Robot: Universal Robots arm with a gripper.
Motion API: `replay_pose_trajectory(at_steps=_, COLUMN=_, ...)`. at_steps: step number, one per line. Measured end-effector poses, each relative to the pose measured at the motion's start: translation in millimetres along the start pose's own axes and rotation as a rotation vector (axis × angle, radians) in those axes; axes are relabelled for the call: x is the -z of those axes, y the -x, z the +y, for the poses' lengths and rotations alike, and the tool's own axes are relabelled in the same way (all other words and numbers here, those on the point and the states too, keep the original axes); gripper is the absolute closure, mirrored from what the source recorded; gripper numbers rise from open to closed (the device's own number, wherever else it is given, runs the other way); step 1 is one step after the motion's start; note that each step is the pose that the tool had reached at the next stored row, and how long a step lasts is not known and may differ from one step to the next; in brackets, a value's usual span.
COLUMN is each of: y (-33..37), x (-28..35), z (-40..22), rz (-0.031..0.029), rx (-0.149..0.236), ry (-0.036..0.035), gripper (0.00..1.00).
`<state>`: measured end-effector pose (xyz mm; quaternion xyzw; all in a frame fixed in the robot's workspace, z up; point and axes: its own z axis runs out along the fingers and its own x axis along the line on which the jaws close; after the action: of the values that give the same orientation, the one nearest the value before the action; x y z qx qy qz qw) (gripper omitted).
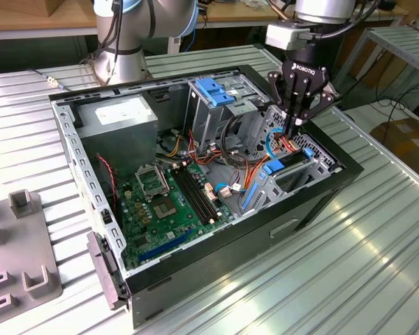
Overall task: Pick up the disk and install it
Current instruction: 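Insert the second disk wire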
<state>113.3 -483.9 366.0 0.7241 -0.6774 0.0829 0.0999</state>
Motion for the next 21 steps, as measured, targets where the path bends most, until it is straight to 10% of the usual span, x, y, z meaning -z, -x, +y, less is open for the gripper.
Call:
replay_pose_trajectory(at_steps=2, y=-1.0, x=-0.8, z=3.4, rz=-0.0302, rx=0.0, ry=-0.0098, gripper=0.84)
replay_pose_trajectory(at_steps=4, y=-3.2, x=-2.2, z=6.5, rz=-0.0446, rx=-0.002, ry=-0.0217, gripper=0.84)
replay_pose_trajectory(at_steps=12, y=-23.6, x=-12.7, z=12.5, rz=-0.0689, rx=-0.006, ry=-0.0395, gripper=0.84)
replay_pose_trajectory(at_steps=21, y=-31.6, x=-20.3, z=18.3, rz=-0.0978, rx=-0.01, ry=-0.0602, gripper=0.84)
